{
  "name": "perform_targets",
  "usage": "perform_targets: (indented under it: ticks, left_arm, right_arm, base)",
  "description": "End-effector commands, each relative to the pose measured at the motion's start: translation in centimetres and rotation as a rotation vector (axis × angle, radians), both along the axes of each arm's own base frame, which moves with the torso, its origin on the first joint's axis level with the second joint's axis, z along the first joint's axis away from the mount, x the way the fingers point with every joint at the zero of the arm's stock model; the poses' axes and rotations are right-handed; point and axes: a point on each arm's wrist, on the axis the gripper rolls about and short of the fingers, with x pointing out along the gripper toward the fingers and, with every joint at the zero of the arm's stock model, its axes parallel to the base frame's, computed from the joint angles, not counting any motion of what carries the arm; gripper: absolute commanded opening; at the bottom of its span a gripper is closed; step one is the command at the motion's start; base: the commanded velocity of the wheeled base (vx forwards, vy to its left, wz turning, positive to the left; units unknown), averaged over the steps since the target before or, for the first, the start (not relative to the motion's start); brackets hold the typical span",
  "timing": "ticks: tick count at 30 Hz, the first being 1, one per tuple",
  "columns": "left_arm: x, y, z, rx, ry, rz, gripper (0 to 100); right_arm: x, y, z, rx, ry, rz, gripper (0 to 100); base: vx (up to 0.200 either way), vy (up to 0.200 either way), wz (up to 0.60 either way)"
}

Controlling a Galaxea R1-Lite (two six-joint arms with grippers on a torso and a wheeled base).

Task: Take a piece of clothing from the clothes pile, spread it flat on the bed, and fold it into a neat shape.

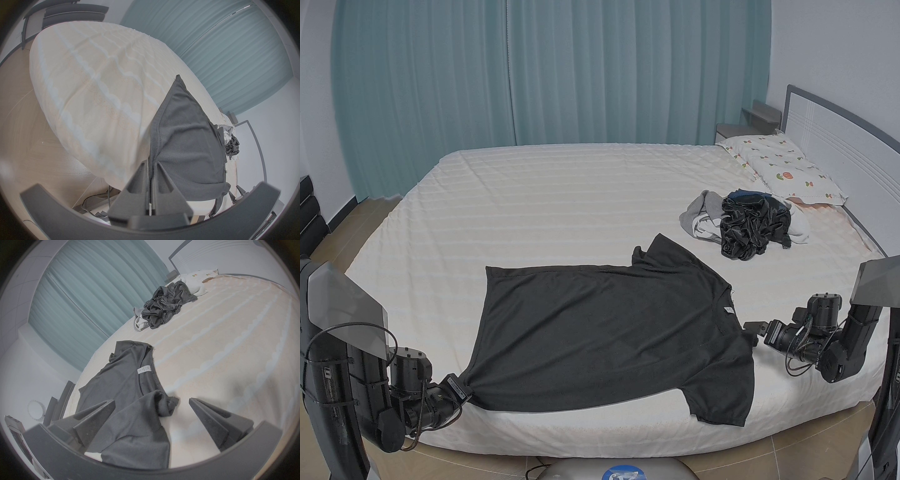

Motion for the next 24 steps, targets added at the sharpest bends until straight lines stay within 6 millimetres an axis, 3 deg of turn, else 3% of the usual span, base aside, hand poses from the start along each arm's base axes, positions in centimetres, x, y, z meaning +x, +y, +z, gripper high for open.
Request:
perform_targets:
  ticks: [1,4,10,16,24]
  left_arm:
    - [0.0,0.2,0.1,0.0,-0.004,0.009,0]
    - [-0.1,0.3,0.1,0.002,-0.002,0.01,0]
    - [-0.1,0.3,0.1,0.002,0.002,0.01,0]
    - [-0.2,0.3,0.0,0.001,0.005,0.01,0]
    - [-0.1,0.3,0.0,0.001,0.004,0.01,0]
  right_arm:
    - [-2.8,-0.7,2.7,0.033,-0.023,0.024,100]
    - [-5.0,0.3,1.6,0.018,0.053,0.103,100]
    - [-6.7,1.4,-0.8,-0.039,0.152,0.197,100]
    - [-6.6,2.5,-1.8,-0.033,0.187,0.234,100]
    - [-6.0,2.4,-2.6,-0.039,0.167,0.222,100]
  base:
    - [0.0,0.0,0.0]
    - [0.0,0.0,0.0]
    - [0.0,0.0,0.0]
    - [0.0,0.0,0.0]
    - [0.0,0.0,0.0]
